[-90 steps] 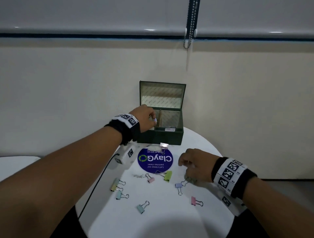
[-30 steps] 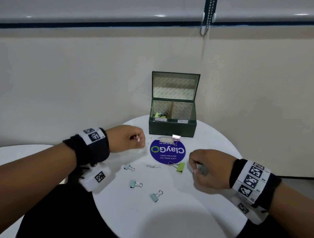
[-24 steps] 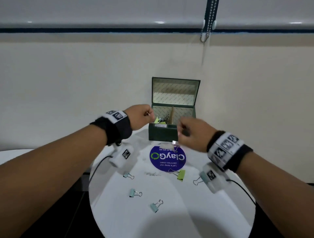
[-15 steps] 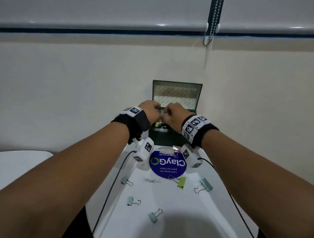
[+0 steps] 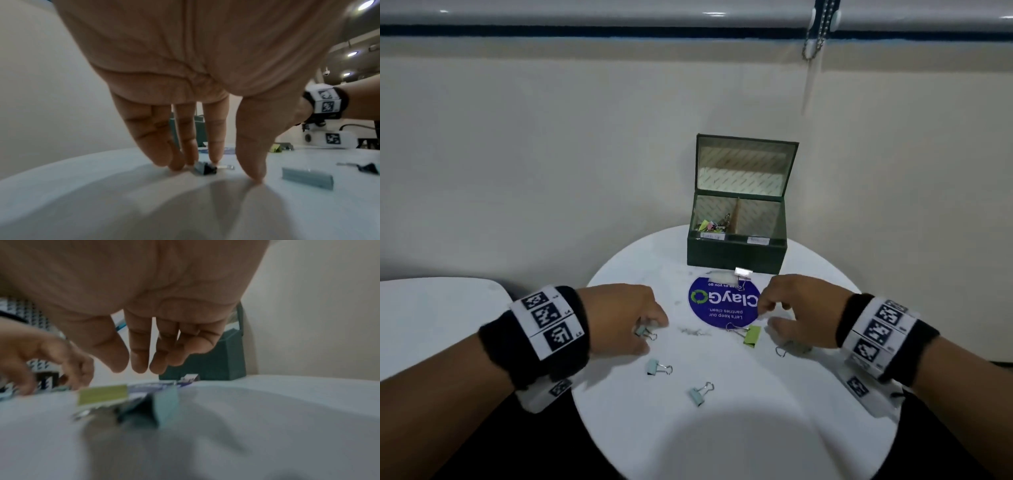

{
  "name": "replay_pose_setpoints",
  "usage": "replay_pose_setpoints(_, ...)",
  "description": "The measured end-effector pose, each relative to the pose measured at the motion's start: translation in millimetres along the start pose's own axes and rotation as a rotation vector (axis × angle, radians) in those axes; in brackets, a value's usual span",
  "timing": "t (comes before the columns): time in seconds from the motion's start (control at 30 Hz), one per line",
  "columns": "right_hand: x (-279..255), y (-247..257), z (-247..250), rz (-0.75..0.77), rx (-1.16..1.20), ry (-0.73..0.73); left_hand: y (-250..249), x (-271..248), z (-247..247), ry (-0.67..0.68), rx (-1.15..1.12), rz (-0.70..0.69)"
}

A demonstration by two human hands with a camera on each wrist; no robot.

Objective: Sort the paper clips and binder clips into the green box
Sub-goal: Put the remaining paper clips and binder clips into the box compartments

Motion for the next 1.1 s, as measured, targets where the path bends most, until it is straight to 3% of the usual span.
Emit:
replay_pose_setpoints(0.17, -13, 58, -6, 0.177, 0.072, -0.055, -8, 6, -3, -0.051, 0.062, -0.029)
replay_pose_setpoints(0.33, -24, 123, -27, 0.423, 0.127, 0.037, -12, 7, 7, -0.125, -0.003, -0.003)
replay_pose_setpoints(0.53, -24, 138, -33, 0.448, 0.056, 0.080, -9, 0, 17, -0.097, -0.250, 0.029)
replay_pose_setpoints(0.63, -19, 121, -20, 0.283, 0.157, 0.019, -15, -7, 10, -0.022, -0.247, 0.003)
replay_pose_setpoints(0.73, 3, 79, 13, 0.072, 0.439, -0.156, -24, -15, 0, 0.003, -0.088, -0.056)
replay_pose_setpoints(0.87, 32, -5, 35, -0.417, 0.914, -0.237, -38, -20, -6, 0.013, 0.116, -0.103)
replay_pose_setpoints(0.93, 38, -37, 29, -0.655, 1.041, -0.227, -42, -19, -4, -0.020, 0.131, -0.125)
replay_pose_setpoints(1.0, 45, -47, 22, -0.698, 0.859, -0.127, -42, -18, -3, -0.038, 0.121, -0.129)
replay_pose_setpoints(1.1, 60, -22, 21, -0.307, 0.104, 0.048, -35, -7, 2, -0.056, 0.071, -0.131)
Point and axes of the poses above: each hand's wrist, its own x-axis towards the middle knuckle, its own z-axis out of the back of the hand, y = z × x, the point moved 9 cm from there along x, towards the middle knuckle, and after that the axes turned 12 degrees about -y, right-handed, at the moved point
